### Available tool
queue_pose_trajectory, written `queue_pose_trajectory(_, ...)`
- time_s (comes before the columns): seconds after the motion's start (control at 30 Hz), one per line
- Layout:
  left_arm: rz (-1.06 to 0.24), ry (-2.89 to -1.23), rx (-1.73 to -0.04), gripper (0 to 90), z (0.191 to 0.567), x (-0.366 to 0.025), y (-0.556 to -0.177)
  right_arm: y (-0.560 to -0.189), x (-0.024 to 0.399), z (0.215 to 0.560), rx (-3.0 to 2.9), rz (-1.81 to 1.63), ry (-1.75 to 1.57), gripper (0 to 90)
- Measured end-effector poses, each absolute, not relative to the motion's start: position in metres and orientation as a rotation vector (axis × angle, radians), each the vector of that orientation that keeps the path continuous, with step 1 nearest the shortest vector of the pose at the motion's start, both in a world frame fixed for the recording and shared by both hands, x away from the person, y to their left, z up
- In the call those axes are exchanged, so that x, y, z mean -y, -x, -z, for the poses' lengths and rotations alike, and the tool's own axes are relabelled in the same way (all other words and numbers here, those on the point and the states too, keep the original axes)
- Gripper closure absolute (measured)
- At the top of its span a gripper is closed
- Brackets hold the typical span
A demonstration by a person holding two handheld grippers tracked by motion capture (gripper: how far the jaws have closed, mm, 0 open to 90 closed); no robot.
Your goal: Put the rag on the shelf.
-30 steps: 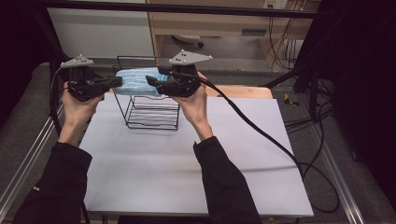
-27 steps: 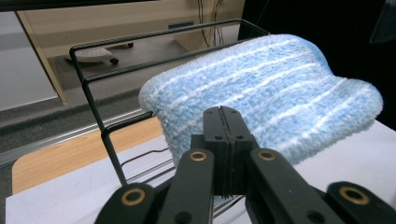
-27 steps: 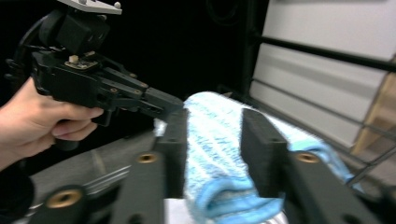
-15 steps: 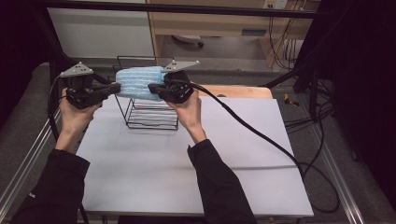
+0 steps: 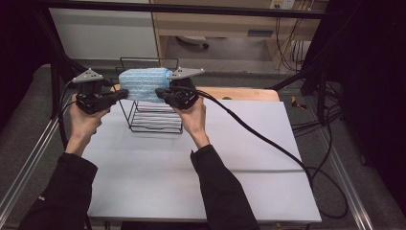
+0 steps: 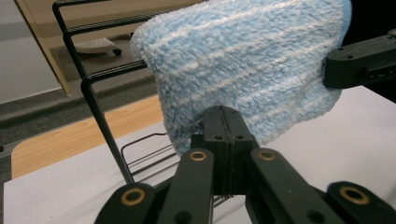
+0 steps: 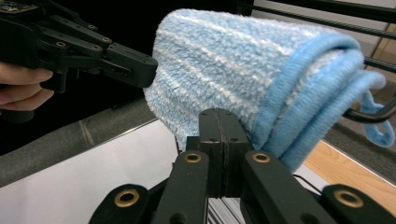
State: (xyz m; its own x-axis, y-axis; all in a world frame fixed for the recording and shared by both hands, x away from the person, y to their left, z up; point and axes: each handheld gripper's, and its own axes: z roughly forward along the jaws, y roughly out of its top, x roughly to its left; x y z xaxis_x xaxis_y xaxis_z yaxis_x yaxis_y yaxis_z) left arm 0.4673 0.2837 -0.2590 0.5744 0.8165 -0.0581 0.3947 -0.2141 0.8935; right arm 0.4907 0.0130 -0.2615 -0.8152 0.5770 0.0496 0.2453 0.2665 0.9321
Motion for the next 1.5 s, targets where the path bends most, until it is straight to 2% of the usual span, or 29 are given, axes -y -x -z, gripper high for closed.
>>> queue_pose_trajectory(0.33, -0.554, -1.790, -1.027, 89.3, 0.267, -0.279, -0.478, -0.499, -0.013, 0.272, -2.207, -1.554, -0.770, 90.0)
queue_pose_trajectory(0.6, -0.557, -1.782, -1.013, 89.2, 0.265, -0.281, -0.472, -0.497, -0.013, 0.271, -2.199, -1.557, -0.749, 90.0)
queue_pose_trajectory(0.83, -0.534, -1.752, -0.987, 86.4, 0.250, -0.285, -0.462, -0.487, -0.006, 0.258, -2.180, -1.610, -0.716, 83.4)
queue_pose_trajectory(1.3, -0.554, -1.767, -0.921, 62.4, 0.226, -0.279, -0.446, -0.471, 0.012, 0.233, -2.163, -1.648, -0.684, 65.5)
queue_pose_trajectory(1.4, -0.558, -1.778, -0.921, 56.8, 0.224, -0.280, -0.444, -0.468, 0.017, 0.228, -2.159, -1.639, -0.683, 60.2)
queue_pose_trajectory(1.5, -0.566, -1.790, -0.917, 49.9, 0.224, -0.281, -0.440, -0.464, 0.022, 0.223, -2.161, -1.626, -0.683, 51.1)
